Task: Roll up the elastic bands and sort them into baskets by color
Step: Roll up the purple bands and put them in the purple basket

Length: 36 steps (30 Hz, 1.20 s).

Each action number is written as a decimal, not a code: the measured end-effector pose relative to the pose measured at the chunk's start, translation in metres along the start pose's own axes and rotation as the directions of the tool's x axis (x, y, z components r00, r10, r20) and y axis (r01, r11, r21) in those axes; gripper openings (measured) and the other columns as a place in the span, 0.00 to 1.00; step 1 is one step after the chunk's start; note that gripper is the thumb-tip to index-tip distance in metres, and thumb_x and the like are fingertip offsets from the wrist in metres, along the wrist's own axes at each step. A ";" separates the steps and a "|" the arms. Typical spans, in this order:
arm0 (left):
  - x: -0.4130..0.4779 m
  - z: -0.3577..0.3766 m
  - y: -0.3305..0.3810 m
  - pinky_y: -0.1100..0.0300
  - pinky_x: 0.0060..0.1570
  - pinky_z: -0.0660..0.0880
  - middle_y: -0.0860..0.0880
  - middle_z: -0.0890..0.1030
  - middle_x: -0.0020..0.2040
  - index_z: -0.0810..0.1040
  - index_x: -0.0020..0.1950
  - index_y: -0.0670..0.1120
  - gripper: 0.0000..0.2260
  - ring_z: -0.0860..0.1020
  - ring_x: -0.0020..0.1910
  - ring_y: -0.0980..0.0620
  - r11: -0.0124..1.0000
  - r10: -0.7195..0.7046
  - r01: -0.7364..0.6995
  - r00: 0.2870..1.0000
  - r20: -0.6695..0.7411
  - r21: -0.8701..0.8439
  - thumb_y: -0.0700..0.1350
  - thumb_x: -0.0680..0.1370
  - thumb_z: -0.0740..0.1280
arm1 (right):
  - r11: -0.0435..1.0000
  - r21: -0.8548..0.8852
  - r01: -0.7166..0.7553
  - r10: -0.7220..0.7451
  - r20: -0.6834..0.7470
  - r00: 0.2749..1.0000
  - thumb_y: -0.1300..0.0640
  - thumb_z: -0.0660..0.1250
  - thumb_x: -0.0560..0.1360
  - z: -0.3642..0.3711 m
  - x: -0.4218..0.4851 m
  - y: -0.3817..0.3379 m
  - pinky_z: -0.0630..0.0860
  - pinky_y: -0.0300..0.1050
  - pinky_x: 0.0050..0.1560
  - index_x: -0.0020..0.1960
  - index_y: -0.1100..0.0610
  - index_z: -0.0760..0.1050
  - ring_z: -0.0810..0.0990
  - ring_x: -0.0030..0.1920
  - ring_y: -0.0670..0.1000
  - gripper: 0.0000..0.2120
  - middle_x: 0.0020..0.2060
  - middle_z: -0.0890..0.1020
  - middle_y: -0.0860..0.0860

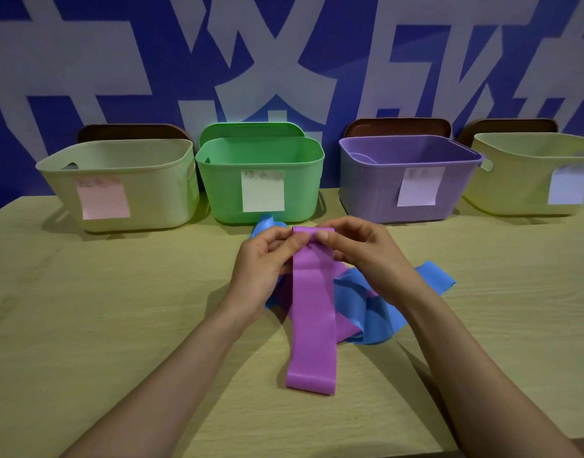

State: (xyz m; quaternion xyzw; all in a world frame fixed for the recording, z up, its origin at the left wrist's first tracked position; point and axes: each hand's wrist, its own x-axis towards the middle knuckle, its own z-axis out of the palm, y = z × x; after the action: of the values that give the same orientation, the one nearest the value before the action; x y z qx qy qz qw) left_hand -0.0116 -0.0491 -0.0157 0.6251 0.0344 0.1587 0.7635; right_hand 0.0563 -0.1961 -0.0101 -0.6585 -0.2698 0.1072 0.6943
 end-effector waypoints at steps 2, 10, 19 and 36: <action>0.001 -0.001 0.000 0.64 0.39 0.79 0.47 0.84 0.41 0.79 0.53 0.38 0.08 0.82 0.39 0.54 0.999 -0.039 0.040 0.999 0.015 -0.031 0.37 0.75 0.68 | 1.000 0.017 -0.001 0.002 -0.023 1.000 0.63 0.70 0.72 0.000 0.000 0.001 0.78 0.37 0.44 0.52 0.63 0.79 0.82 0.43 0.47 0.09 0.42 0.84 0.53; 0.000 -0.002 -0.006 0.61 0.39 0.81 0.43 0.85 0.42 0.77 0.55 0.40 0.17 0.83 0.39 0.50 0.985 -0.164 0.161 0.986 0.040 0.059 0.32 0.69 0.73 | 0.996 0.087 -0.013 0.017 -0.051 0.999 0.71 0.71 0.68 0.001 -0.001 0.005 0.80 0.41 0.47 0.46 0.59 0.79 0.82 0.44 0.49 0.11 0.41 0.83 0.53; -0.001 0.000 -0.009 0.64 0.37 0.79 0.47 0.85 0.39 0.76 0.49 0.40 0.07 0.83 0.37 0.54 0.992 -0.122 0.121 0.991 0.058 0.015 0.36 0.72 0.71 | 0.994 0.106 -0.011 0.017 -0.057 0.998 0.77 0.69 0.65 0.001 0.002 0.007 0.78 0.35 0.43 0.42 0.60 0.79 0.82 0.39 0.44 0.14 0.35 0.84 0.48; 0.003 -0.004 -0.015 0.59 0.45 0.79 0.42 0.81 0.44 0.74 0.57 0.42 0.14 0.81 0.42 0.50 0.989 -0.143 0.141 0.986 0.083 0.036 0.36 0.73 0.70 | 0.994 0.090 -0.067 0.073 -0.066 0.995 0.58 0.71 0.68 -0.003 0.001 0.007 0.76 0.40 0.47 0.48 0.58 0.79 0.79 0.44 0.49 0.09 0.44 0.81 0.55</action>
State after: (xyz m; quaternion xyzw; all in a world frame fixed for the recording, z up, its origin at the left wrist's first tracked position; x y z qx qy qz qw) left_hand -0.0068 -0.0471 -0.0307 0.6385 0.0484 0.0766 0.7643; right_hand 0.0595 -0.1972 -0.0164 -0.6400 -0.2173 0.1204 0.7271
